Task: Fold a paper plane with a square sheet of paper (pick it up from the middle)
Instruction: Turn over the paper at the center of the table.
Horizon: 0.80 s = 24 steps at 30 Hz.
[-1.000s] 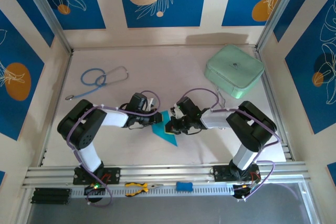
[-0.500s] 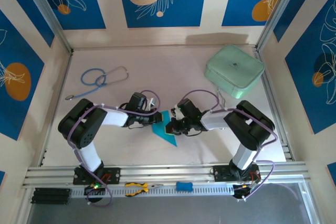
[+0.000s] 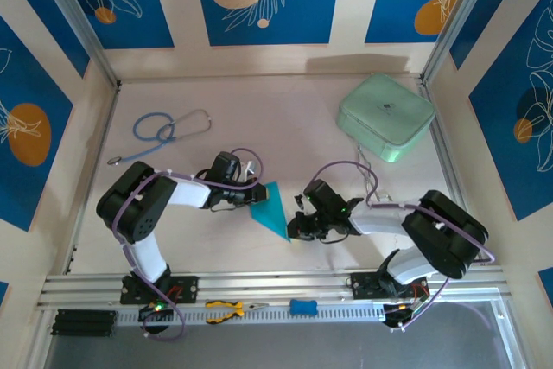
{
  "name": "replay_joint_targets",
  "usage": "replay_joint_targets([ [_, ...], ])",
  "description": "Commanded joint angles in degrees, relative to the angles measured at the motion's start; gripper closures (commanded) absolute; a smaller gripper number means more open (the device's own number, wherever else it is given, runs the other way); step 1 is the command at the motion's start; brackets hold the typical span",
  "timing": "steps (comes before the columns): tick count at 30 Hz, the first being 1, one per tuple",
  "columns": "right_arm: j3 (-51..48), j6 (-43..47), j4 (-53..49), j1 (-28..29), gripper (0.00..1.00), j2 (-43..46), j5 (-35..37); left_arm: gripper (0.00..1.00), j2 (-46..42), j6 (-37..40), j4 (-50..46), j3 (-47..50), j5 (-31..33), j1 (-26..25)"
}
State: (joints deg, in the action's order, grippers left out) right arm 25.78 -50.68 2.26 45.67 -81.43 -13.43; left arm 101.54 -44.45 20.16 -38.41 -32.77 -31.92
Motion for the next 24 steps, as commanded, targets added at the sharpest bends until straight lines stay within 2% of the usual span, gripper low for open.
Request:
replay_joint_targets([
  [1, 1.9, 0.2, -7.2, 0.3, 0.91, 3.1, 2.2, 0.92, 3.1, 2.6, -5.7, 0.1, 4.9, 1.3],
  [7, 6.2, 0.3, -3.5, 0.9, 0.91, -0.8, 0.1, 0.92, 2.9, 2.9, -7.0, -0.9, 4.8, 1.3],
  [13, 3.4, -1.8, -1.3, 1.0, 0.91, -5.1, 0.6, 0.92, 2.8, 3.5, -8.8, -1.5, 4.6, 1.3],
  [19, -3.8, -5.0, -1.5, 2.3, 0.9, 1.4, 1.3, 0.92, 1.5, 4.1, -10.9, -1.6, 5.6, 1.3],
  [24, -4.2, -6.0, -6.5, 1.5, 0.87, 8.3, 2.8, 0.92, 2.2, 3.3, -9.8, -1.5, 5.3, 1.3],
])
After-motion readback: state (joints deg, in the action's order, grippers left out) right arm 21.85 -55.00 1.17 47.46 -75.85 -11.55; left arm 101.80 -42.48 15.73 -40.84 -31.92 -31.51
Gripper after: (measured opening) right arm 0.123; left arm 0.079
